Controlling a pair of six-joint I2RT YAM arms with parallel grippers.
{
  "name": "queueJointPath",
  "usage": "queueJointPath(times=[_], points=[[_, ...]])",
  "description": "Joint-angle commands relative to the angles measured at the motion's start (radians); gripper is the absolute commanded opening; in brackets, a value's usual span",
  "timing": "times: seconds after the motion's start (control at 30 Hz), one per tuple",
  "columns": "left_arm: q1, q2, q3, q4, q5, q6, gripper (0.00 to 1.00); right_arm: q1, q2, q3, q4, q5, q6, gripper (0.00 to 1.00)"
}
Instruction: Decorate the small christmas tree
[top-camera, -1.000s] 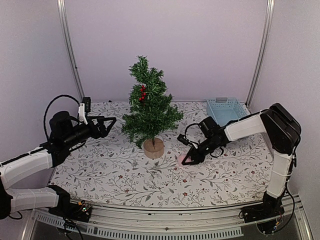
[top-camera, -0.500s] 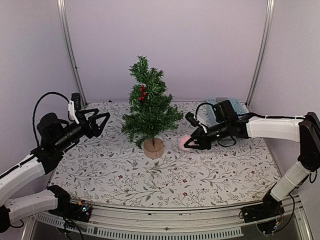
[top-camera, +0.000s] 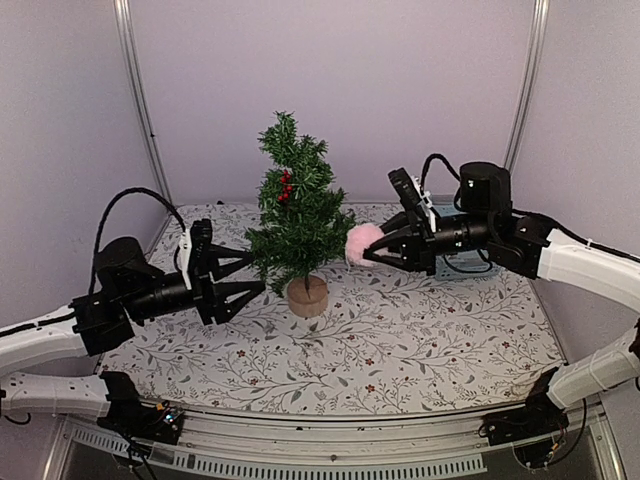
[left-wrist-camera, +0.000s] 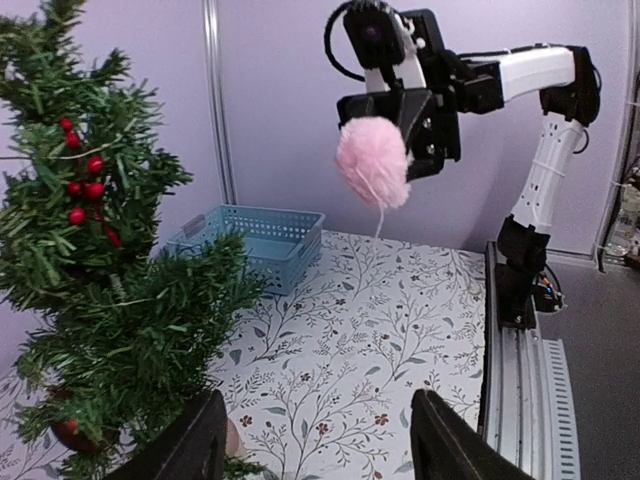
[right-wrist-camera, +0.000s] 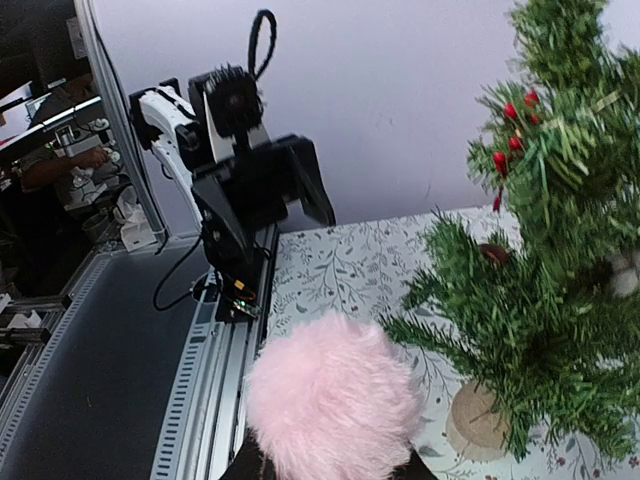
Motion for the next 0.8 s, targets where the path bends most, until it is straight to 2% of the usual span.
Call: queueJointPath(times=[0.0,0.1,0.23,0.77], points=[[-0.134,0.098,0.036,0.092,-0.091,0.154,0.60,0.066,-0.027,0.065,0.136,0.004,0.077,0.06],[-0.194,0.162,0.051,0.154,-0.105,0.217,0.55,0.109,-0.015,0.100,0.142,0.012,0.077,0.05],[-0.247,0.222,0.059,0.244,-0.106,0.277,0.52,0.147,0.002,0.140,0.140,0.011,0.077,0.05],[-0.322,0.293,0.056,0.422,-0.120,0.308,0.44,0.199,0.015,0.174,0.119,0.014,0.059,0.05]])
